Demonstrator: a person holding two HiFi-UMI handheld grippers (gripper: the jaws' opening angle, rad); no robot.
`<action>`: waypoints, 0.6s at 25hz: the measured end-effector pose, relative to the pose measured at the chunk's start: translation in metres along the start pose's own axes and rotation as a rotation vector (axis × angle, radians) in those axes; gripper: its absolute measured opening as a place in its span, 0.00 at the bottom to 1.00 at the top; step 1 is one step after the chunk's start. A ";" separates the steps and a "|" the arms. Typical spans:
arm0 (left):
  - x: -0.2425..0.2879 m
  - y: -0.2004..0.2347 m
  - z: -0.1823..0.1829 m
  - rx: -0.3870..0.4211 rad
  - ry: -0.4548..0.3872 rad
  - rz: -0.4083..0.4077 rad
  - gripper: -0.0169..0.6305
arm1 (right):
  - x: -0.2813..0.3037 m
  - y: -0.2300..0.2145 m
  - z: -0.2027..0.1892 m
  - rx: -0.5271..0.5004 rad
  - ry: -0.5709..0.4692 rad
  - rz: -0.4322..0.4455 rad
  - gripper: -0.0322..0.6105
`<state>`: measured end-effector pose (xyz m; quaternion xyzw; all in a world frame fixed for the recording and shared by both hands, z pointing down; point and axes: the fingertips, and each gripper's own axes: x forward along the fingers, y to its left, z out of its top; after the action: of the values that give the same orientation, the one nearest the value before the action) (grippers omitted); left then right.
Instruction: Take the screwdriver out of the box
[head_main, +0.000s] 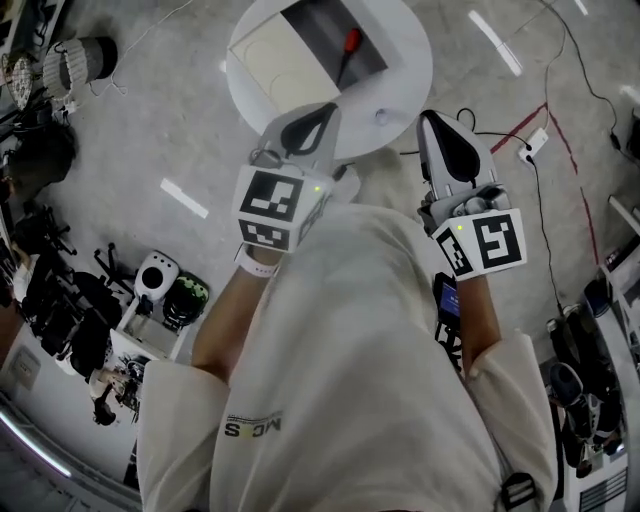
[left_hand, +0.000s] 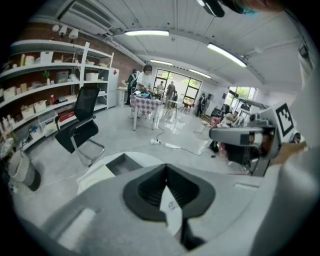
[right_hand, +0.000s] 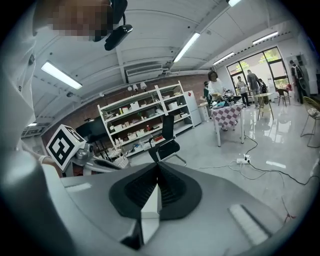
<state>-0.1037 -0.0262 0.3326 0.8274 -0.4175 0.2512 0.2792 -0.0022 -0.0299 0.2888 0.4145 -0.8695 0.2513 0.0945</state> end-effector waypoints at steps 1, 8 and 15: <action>0.010 0.005 -0.002 -0.016 0.004 0.003 0.03 | 0.006 -0.006 -0.001 0.001 0.000 -0.001 0.05; 0.057 0.033 -0.010 -0.036 0.019 0.023 0.07 | 0.040 -0.031 -0.023 0.035 0.030 -0.006 0.05; 0.111 0.064 -0.034 -0.013 0.119 0.069 0.10 | 0.066 -0.050 -0.051 0.078 0.060 -0.008 0.05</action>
<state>-0.1050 -0.0966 0.4456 0.7943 -0.4303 0.3065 0.3001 -0.0085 -0.0750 0.3749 0.4137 -0.8542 0.2969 0.1051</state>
